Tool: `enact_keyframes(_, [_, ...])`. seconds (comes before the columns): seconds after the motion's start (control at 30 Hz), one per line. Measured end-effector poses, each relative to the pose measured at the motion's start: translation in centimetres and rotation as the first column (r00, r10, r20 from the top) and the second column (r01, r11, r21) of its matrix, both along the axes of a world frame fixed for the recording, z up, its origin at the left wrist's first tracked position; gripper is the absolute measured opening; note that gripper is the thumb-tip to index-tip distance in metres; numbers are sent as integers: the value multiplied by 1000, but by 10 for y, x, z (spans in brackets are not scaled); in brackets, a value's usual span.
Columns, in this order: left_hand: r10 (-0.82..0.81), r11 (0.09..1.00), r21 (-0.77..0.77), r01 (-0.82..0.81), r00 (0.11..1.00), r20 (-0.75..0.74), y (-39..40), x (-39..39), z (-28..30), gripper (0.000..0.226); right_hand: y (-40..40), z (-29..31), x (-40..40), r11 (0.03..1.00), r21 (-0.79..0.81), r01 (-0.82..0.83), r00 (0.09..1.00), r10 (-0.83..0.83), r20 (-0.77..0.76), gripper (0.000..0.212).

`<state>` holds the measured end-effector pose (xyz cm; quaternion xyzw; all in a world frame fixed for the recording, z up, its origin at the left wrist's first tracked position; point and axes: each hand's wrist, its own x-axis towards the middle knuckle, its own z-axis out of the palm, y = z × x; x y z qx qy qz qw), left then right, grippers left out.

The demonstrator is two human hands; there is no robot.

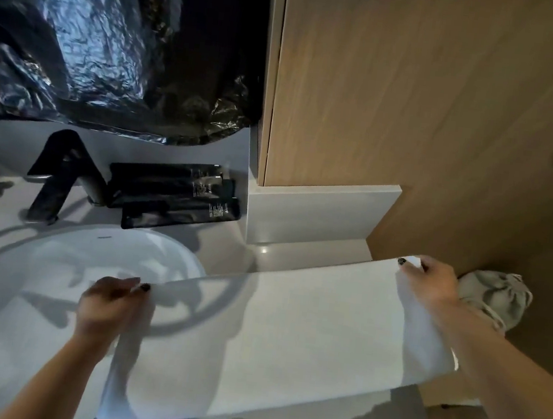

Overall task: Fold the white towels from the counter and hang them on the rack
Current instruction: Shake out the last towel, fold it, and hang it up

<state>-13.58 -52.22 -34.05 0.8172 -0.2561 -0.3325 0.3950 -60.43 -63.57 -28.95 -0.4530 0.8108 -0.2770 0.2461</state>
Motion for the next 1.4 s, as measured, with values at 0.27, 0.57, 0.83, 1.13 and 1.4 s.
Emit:
enact_keyframes(0.27, [-598,681,121,722,454,661,17,-124,-4,52,81,-45,139,542,-35,-839,491,728,-478,53])
enact_keyframes(0.57, [-699,619,376,690,264,665,19,-120,-21,67,62,-61,112,628,285,-724,437,738,-514,68])
enact_keyframes(0.83, [-718,610,397,685,265,644,49,-131,-16,70,85,-52,123,725,336,-601,519,674,-526,71])
enact_keyframes(1.13, [-671,646,380,662,255,696,87,-112,-18,70,132,-60,107,648,288,-705,459,726,-512,70])
enact_keyframes(1.4, [-677,702,427,570,348,649,116,-87,-16,80,126,-53,84,696,391,-603,524,714,-464,86])
